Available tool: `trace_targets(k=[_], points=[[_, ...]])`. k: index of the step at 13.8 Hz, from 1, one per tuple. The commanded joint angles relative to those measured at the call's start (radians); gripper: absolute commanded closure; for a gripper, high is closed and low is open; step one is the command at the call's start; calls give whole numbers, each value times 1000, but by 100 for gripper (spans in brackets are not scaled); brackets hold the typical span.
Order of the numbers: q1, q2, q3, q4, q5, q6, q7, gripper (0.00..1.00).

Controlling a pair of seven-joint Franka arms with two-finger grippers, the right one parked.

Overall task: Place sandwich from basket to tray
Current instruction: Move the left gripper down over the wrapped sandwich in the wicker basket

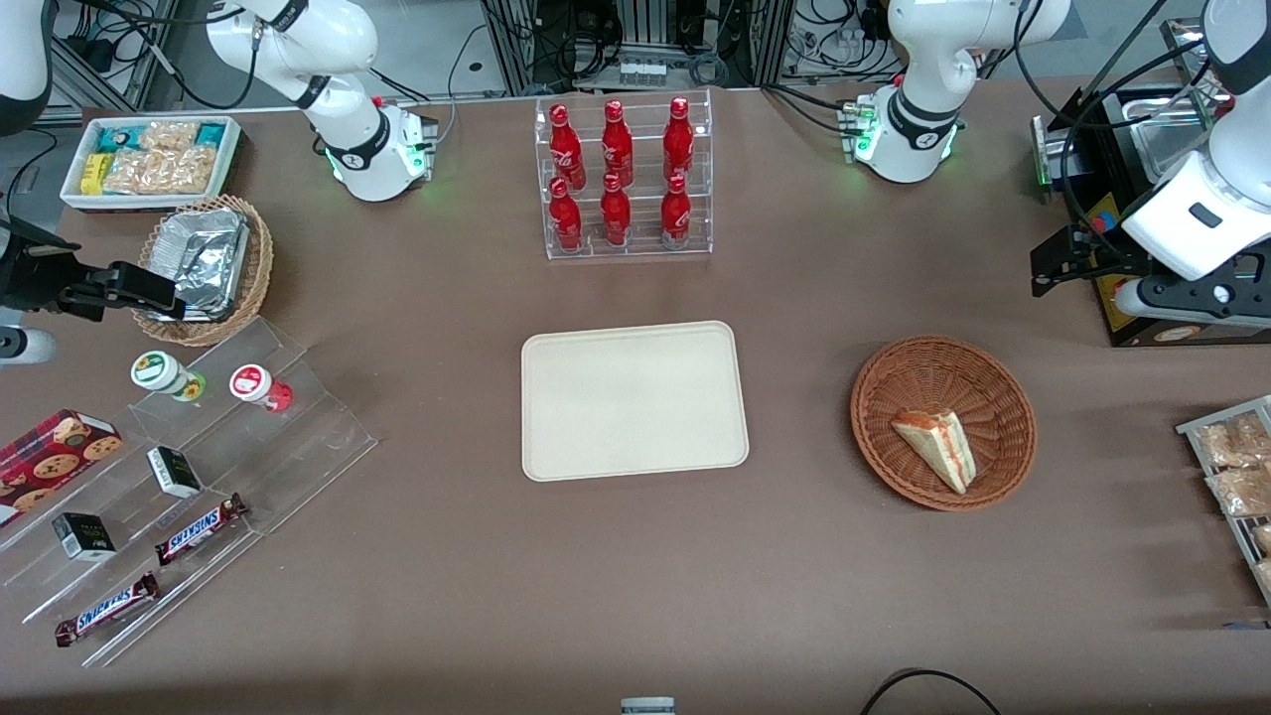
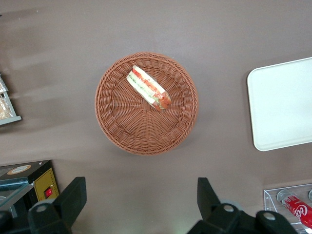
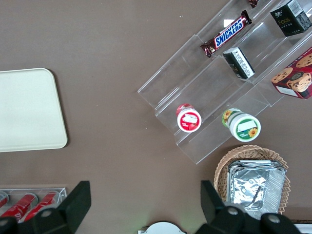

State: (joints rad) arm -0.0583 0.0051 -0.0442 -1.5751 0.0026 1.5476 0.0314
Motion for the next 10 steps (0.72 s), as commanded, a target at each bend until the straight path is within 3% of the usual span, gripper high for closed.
trace_targets(k=[1,6,10], points=[[6,7,-2,30,16,-17,-13,0],[11,38,20,-11,22,5,-54,0],[6,44,30,-214,28,254,-164,0]])
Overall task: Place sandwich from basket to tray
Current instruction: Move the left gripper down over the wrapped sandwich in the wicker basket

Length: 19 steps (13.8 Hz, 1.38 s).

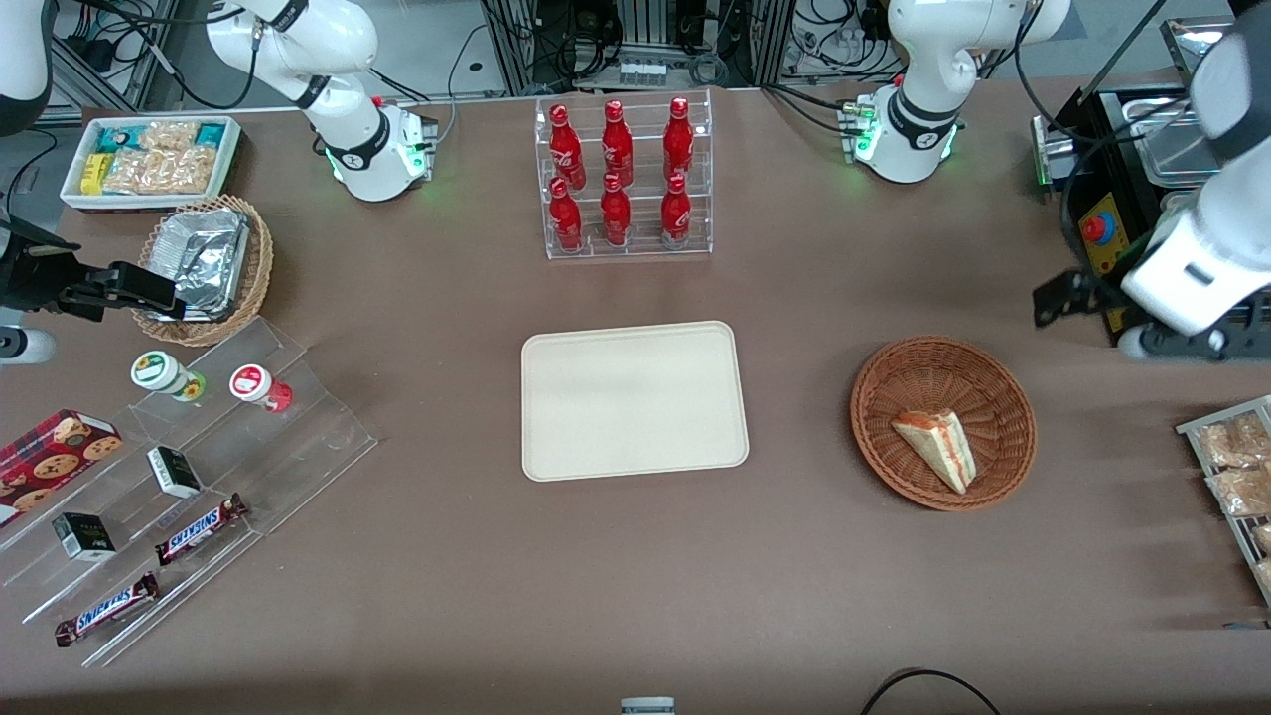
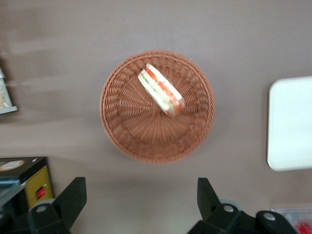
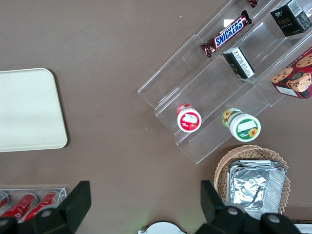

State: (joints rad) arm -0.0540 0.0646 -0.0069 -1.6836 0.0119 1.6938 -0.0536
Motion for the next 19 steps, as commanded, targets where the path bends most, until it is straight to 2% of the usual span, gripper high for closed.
trace_targets(k=[1,5,8,15,19], points=[[0,-17,-8,-160,19,177,-130,0],[-7,-9,-16,-348,19,453,-366,0],[-12,50,-28,-377,20,529,-538,0],[-15,165,-31,-441,20,751,-607,0],[-23,205,-33,-439,20,791,-629,0]])
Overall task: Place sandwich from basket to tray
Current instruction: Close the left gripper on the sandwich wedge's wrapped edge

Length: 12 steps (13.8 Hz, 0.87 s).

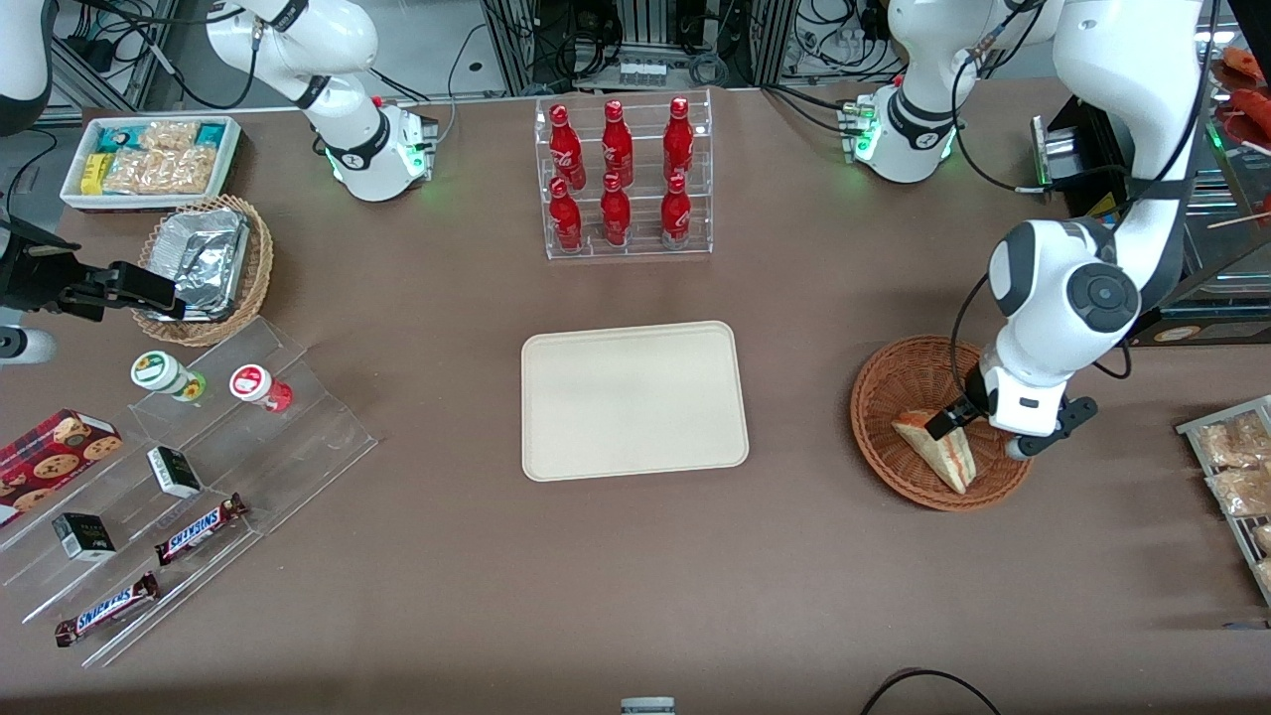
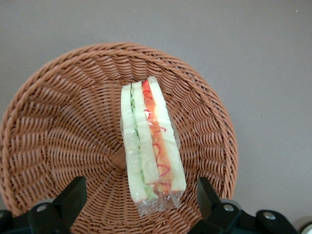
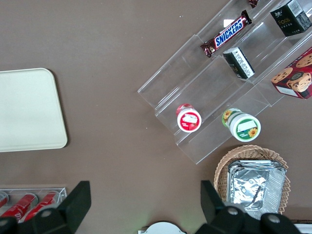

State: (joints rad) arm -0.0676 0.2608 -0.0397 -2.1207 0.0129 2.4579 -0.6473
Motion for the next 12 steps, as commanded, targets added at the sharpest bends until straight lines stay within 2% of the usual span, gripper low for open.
trace_targets(k=[1,10,11,12], points=[[-9,18,0,-2,19,41,-35,0],[-15,64,0,8,21,55,-34,1],[-17,67,0,10,33,56,-32,4],[-17,67,0,10,53,56,-32,13]])
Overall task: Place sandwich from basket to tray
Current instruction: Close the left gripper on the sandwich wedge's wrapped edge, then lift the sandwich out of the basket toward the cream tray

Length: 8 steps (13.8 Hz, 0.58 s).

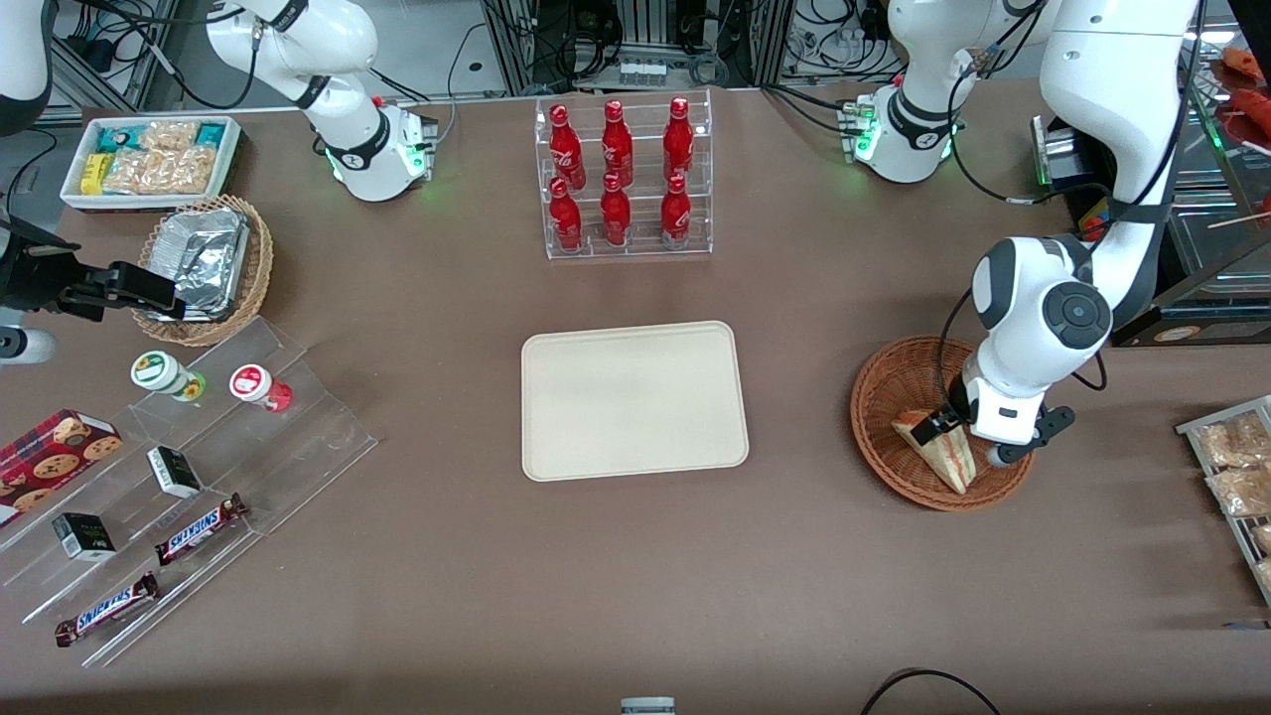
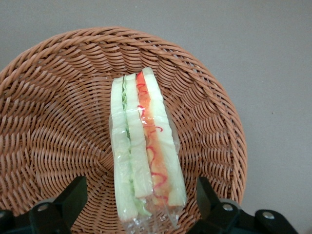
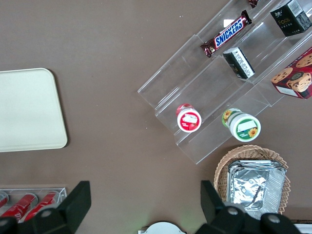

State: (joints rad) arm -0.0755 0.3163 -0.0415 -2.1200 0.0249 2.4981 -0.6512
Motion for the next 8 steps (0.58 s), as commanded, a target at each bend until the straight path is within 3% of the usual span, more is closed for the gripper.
trace_targets(k=[1,6,8], points=[[-9,14,2,9,50,16,-28,25],[-7,14,0,18,49,15,-33,86],[-7,14,0,43,47,5,-48,100]])
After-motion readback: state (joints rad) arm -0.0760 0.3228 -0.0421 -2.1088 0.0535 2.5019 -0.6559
